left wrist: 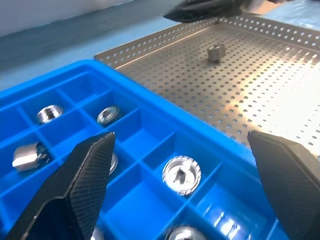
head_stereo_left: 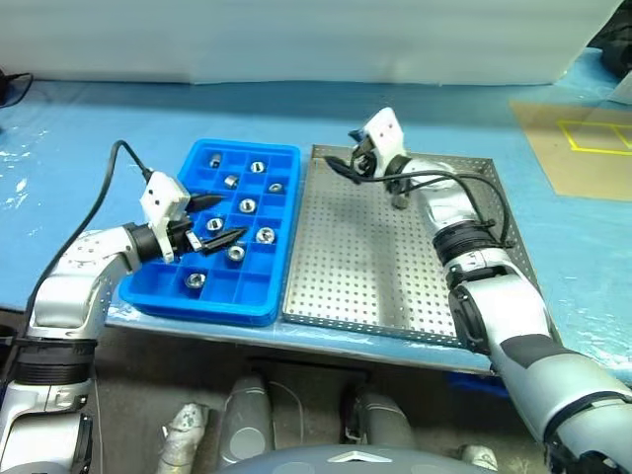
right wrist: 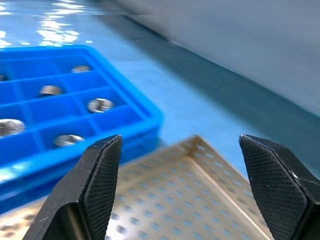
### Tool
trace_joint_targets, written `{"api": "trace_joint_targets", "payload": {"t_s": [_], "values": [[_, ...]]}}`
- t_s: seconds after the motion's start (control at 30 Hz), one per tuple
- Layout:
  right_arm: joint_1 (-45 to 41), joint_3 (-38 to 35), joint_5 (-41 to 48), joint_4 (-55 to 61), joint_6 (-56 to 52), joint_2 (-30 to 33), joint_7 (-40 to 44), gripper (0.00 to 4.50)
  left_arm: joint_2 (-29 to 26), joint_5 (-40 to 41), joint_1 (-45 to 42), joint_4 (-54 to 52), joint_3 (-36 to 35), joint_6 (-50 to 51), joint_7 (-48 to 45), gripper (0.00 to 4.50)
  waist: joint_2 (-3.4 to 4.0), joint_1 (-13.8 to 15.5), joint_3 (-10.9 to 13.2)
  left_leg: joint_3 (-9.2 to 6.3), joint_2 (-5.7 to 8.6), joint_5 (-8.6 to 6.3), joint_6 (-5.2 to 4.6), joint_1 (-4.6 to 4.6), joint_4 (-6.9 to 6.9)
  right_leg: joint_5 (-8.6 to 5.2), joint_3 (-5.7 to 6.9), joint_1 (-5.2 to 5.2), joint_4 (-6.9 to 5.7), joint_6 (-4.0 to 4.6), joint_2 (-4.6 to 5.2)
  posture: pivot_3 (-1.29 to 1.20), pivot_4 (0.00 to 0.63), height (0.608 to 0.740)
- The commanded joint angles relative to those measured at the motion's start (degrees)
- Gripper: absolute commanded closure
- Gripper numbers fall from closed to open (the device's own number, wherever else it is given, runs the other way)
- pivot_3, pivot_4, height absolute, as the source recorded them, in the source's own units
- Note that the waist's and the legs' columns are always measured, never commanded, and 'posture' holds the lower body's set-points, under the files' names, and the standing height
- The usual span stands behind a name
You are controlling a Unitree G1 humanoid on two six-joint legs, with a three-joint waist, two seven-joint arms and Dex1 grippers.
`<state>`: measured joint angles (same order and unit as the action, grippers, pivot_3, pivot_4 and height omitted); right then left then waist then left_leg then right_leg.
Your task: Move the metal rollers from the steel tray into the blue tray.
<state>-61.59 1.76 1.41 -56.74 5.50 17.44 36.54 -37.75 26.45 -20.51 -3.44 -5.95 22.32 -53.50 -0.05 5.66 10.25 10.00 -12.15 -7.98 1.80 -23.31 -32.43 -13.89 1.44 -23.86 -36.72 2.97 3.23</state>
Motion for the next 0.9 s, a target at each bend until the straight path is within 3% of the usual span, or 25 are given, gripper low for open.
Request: {"api": "trace_joint_targets", "payload": {"t_s": [0.03, 0.3, 0.9], "values": [[-0.6, -2.1, -0.1, -2.4, 1.8, 2.6, -2.3, 0.63, 0.7, -0.5, -2.3, 1.1, 0.7, -1.7, -0.9, 0.00, 0.01, -0.3, 0.0, 0.00, 0.00, 0.02, 0.03, -0.05, 0.01, 0.00, 0.00, -0.06, -0.02, 0.00, -0.02, 0.01, 0.150, 0.740], [2.1, -2.6, -1.7, -8.4, 2.1, 3.6, -5.9, 0.63, 2.4, -2.2, -4.5, 4.8, 2.2, -3.7, -1.8, 0.00, 0.02, -1.2, 0.0, 0.01, -0.01, -0.01, -0.06, -0.31, -0.06, 0.00, -0.03, -0.31, -0.05, 0.01, -0.09, -0.01, 0.150, 0.740], [4.5, -3.9, -2.9, -15.8, 0.9, 3.2, -12.4, 0.63, 2.1, -2.2, -1.9, 2.4, 1.4, -2.7, -1.6, 0.00, 0.03, -1.2, 0.0, 0.02, -0.06, -0.10, -0.18, -0.40, -0.26, 0.00, -0.03, -0.32, -0.07, 0.02, -0.07, 0.02, 0.150, 0.740]]}}
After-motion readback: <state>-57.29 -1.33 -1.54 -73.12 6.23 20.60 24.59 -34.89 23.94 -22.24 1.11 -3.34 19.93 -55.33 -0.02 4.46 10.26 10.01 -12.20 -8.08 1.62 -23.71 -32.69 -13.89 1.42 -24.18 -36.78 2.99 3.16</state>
